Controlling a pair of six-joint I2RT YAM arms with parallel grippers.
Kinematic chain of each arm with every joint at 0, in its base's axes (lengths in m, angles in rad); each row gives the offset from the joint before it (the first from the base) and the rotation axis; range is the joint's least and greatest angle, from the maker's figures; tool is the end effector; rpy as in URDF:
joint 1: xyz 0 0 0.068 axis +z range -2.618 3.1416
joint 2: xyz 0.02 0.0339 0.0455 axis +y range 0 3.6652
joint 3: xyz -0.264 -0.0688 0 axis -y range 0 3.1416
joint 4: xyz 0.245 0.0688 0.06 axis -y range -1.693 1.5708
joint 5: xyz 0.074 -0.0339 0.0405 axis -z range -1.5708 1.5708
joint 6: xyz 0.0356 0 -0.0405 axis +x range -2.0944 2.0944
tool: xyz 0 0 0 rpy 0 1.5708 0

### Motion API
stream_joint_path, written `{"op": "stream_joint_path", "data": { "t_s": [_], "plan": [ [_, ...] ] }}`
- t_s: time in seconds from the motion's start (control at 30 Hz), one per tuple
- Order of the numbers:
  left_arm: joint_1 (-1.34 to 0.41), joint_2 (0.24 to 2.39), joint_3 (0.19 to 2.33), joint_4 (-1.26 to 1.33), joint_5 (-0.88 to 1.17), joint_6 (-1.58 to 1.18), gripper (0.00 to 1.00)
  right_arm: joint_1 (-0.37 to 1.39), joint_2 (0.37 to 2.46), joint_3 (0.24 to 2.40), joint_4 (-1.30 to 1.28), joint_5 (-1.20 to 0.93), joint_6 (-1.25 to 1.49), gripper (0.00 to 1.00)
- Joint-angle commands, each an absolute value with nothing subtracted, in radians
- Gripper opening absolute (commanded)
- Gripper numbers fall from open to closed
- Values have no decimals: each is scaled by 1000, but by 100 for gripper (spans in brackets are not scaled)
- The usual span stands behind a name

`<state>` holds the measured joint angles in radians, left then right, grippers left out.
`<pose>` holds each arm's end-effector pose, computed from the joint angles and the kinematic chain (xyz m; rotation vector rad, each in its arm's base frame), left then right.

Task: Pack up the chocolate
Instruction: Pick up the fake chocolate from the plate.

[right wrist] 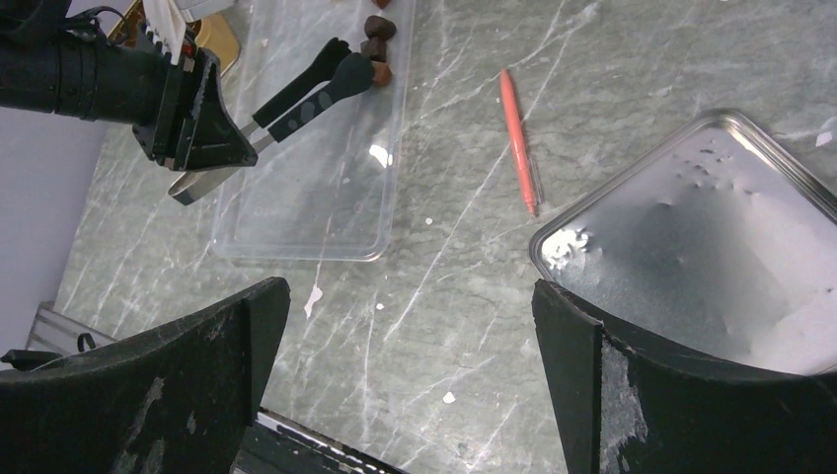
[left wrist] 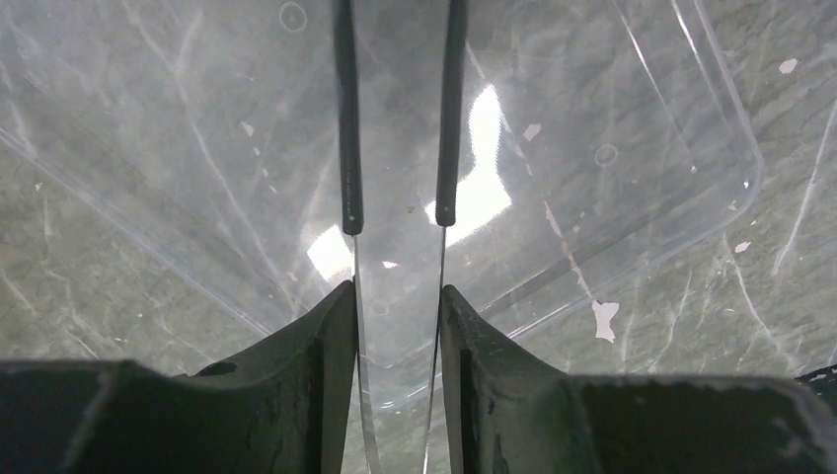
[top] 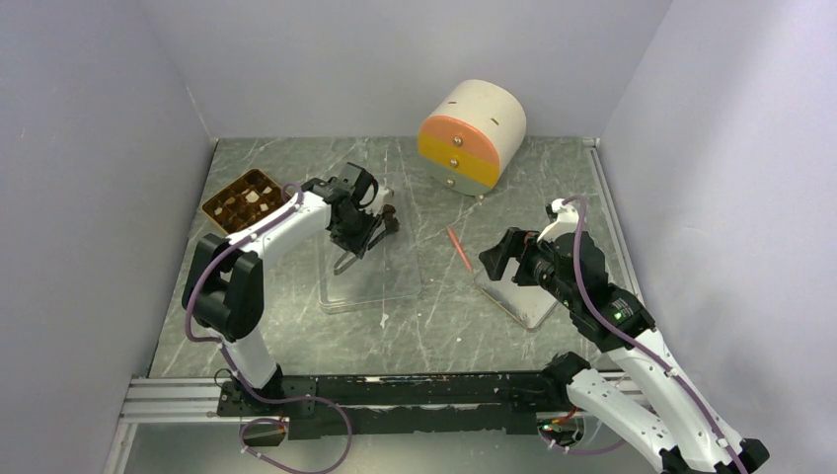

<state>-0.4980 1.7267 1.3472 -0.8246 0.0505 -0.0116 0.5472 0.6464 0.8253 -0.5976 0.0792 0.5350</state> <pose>0.3067 -0.1688 0.2370 0.6852 2.7073 -0.1988 0.1208 0.0703 0.3306 0.0401 2.0414 0.6136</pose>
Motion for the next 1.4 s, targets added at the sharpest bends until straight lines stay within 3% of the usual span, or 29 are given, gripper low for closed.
{"op": "stream_joint_path", "data": {
  "t_s": [0.0, 0.87, 1.37],
  "plan": [
    [-500, 1692, 1376, -812, 27, -39, 39, 553, 633, 858, -587, 98, 532, 99],
    [-500, 1778, 1367, -735, 113, -31, 38, 552, 632, 850, -585, 103, 529, 99],
    [-506, 1722, 1382, -779, 132, -30, 39, 553, 646, 842, -566, 84, 538, 99]
  ]
}}
